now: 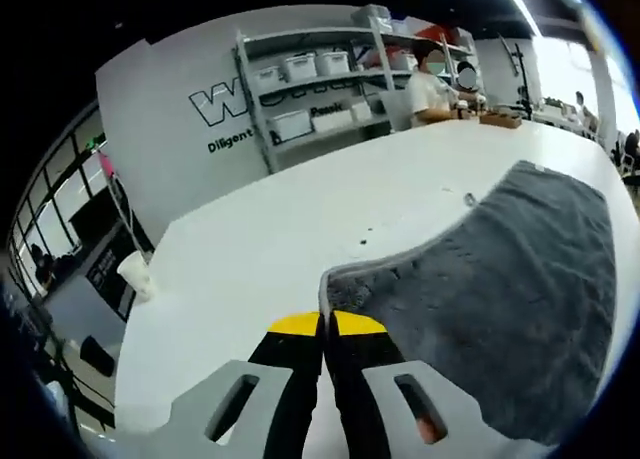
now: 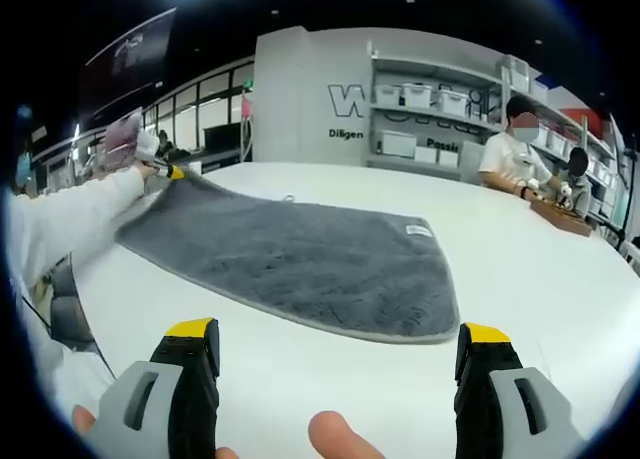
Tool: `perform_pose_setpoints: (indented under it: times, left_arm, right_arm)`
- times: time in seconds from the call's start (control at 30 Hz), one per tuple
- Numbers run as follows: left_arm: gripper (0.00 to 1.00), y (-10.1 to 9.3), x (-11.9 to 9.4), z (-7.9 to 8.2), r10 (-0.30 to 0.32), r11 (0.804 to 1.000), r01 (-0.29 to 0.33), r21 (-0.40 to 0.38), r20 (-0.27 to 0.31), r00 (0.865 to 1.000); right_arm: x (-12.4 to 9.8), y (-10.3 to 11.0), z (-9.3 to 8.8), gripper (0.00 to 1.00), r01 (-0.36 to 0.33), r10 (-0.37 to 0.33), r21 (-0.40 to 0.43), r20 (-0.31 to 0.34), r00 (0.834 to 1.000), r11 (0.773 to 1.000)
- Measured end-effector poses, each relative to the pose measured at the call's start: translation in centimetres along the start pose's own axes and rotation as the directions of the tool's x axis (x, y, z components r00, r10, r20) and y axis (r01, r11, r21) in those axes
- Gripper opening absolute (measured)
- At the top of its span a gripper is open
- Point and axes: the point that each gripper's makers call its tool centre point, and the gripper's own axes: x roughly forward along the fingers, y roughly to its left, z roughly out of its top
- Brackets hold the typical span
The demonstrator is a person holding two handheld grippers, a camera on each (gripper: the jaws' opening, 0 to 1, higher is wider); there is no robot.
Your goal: Open the folded towel by lifting each exposed corner and separating the folded layers until the towel lies flat within the target outline without major curled edges
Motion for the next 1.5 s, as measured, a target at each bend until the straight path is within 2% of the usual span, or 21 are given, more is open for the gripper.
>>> perform_pose_setpoints:
  times: [0.13,0.23,0.47,0.67,0.83,1.03,1.3,1.5]
  left_arm:
    - [0.02,0.4,1.2,-1.2,-0.001,1.0,0.001,0.011,-0.031,1.0]
    - [0.02,0.7,1.9,-1.8,0.004,1.0,-0.005,-0.02,-0.038,0.999]
    - [0.02,1.2,4.1,-4.1,0.012,0.999,-0.016,-0.035,-0.11,0.994]
    - [0.02,1.2,5.2,-5.7,0.012,0.998,-0.022,-0.061,-0.15,0.989]
    - [0.02,1.2,5.5,-6.3,0.008,0.997,-0.021,-0.071,-0.166,0.986]
    - [0.02,1.3,5.7,-6.5,0.008,0.996,-0.022,-0.089,-0.162,0.987]
    - [0.03,1.8,5.9,-6.5,-0.005,0.988,-0.016,-0.155,-0.139,0.99]
    - [0.15,2.3,5.3,-6.7,0.017,0.985,-0.038,-0.17,-0.121,0.993]
  right_arm:
    - [-0.2,-0.1,0.1,0.99,0.008,-0.008,0.0,0.005,1.0,1.0]
    - [-0.1,-0.2,0.0,0.99,0.014,-0.014,-0.001,0.002,1.0,1.0]
    - [0.5,-0.5,-0.5,0.99,0.018,-0.018,0.001,-0.017,1.0,1.0]
    - [0.8,-0.7,-0.9,0.99,0.023,-0.023,0.008,-0.03,0.999,1.0]
    - [1.1,-1.2,-1.4,0.99,0.03,-0.029,0.018,-0.043,0.999,0.999]
    - [1.2,-1.3,-1.7,0.99,0.033,-0.032,0.025,-0.05,0.998,0.999]
    - [1.3,-1.4,-1.9,0.99,0.036,-0.035,0.029,-0.056,0.998,0.999]
    - [1.3,-1.4,-1.9,0.99,0.036,-0.034,0.031,-0.057,0.998,0.999]
